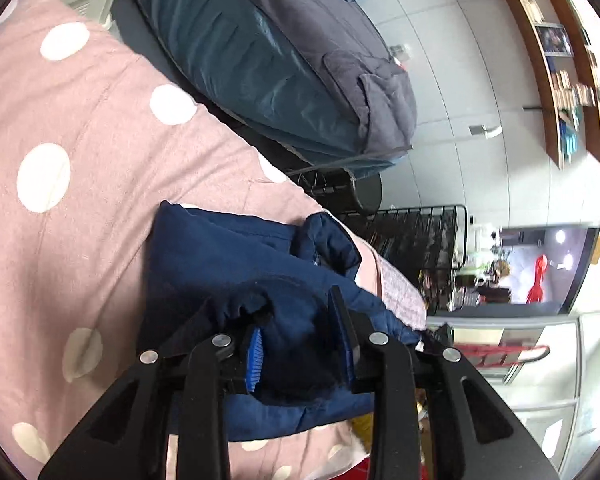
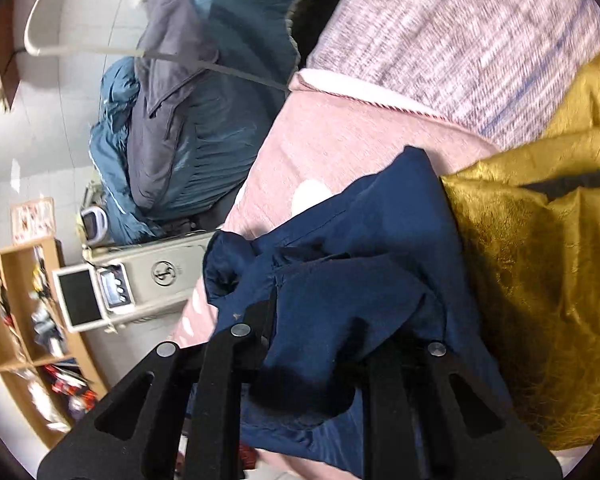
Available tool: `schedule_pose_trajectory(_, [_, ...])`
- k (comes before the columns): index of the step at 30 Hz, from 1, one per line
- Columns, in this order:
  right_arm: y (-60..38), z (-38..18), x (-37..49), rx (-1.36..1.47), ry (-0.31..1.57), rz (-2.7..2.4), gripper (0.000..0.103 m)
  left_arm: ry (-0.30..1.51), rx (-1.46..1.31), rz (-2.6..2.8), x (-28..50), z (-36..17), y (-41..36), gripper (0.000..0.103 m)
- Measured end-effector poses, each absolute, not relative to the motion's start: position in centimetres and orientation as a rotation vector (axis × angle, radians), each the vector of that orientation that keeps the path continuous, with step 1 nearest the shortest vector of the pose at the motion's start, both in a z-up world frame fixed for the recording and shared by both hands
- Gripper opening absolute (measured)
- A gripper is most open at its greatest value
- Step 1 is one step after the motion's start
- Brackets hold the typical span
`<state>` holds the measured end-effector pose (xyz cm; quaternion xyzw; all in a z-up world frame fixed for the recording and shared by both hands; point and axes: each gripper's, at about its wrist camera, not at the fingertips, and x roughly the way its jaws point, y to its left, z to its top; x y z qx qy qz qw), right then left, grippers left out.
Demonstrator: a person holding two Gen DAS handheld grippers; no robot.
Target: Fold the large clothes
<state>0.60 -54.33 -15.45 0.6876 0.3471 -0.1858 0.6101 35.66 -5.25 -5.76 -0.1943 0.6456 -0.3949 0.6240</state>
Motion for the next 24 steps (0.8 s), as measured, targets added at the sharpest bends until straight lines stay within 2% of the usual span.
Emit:
schedule_pose_trajectory(7, [-55.1, -16.8, -0.7, 1.745, 0.753, -0.429, 0.021, 1.510, -0.655, -0.888, 36.6, -5.9, -2.3, 0.031])
schedule_pose_trajectory(8, [-55.2, -16.9, -0.9, 1.744, 0.762, -0.443, 0.022, 1.444, -0.623, -0.844, 36.9, -4.9, -1.3, 0.036])
schedule_pose_trajectory(9, [-55.3, -17.0, -1.0, 1.747, 0.768, -0.453, 0.023, 1.393, -0.595, -0.806, 37.2, -4.1, -0.5, 0.052])
schedule_pose_trajectory(10, [-55.3, -17.2, -1.3, 1.767, 0.760, -0.450, 0.024, 1.316, -0.573, -0.740, 37.4, -2.9, 0.9, 0.060])
schedule_pose_trajectory(11, [-55.2, -17.4, -1.5, 1.806, 0.731, -0.436, 0.027, 1.284, -0.570, -0.713, 37.3, -2.3, 1.5, 0.066])
schedule_pose_trajectory(12, [-55.0, -17.4, -1.6, 1.845, 0.705, -0.421, 0.031, 1.270, -0.547, -0.703, 37.1, -1.8, 1.8, 0.067])
schedule_pose_trajectory(13, [-54.7, -17.1, -1.9, 1.892, 0.666, -0.408, 0.040, 1.259, -0.508, -0.696, 36.8, -1.4, 1.7, 0.067])
schedule_pose_trajectory(14, [-54.5, -16.7, -2.2, 1.916, 0.618, -0.402, 0.055, 1.240, -0.440, -0.673, 36.3, -1.0, 1.4, 0.069])
schedule_pose_trajectory(15, [-54.1, -15.6, -2.5, 1.909, 0.567, -0.402, 0.060, 1.211, -0.351, -0.634, 35.5, -0.6, 0.9, 0.073])
schedule_pose_trajectory(16, [-53.8, -14.4, -2.5, 1.861, 0.570, -0.411, 0.064, 1.168, -0.241, -0.593, 34.3, -0.3, 0.0, 0.074])
schedule_pose_trajectory(19, [-52.8, -9.9, -2.1, 1.530, 0.656, -0.522, 0.065, 1.079, -0.031, -0.576, 30.2, -1.0, -2.9, 0.078])
schedule_pose_trajectory(22, [-47.2, -4.5, 1.0, 0.842, 0.829, -0.587, 0.066, 1.054, 0.144, -0.640, 25.4, -3.5, -6.6, 0.079])
schedule_pose_trajectory(24, [-42.6, -4.6, 3.0, 0.560, 0.926, -0.512, 0.066, 1.043, 0.271, -0.709, 21.8, -5.7, -9.7, 0.079])
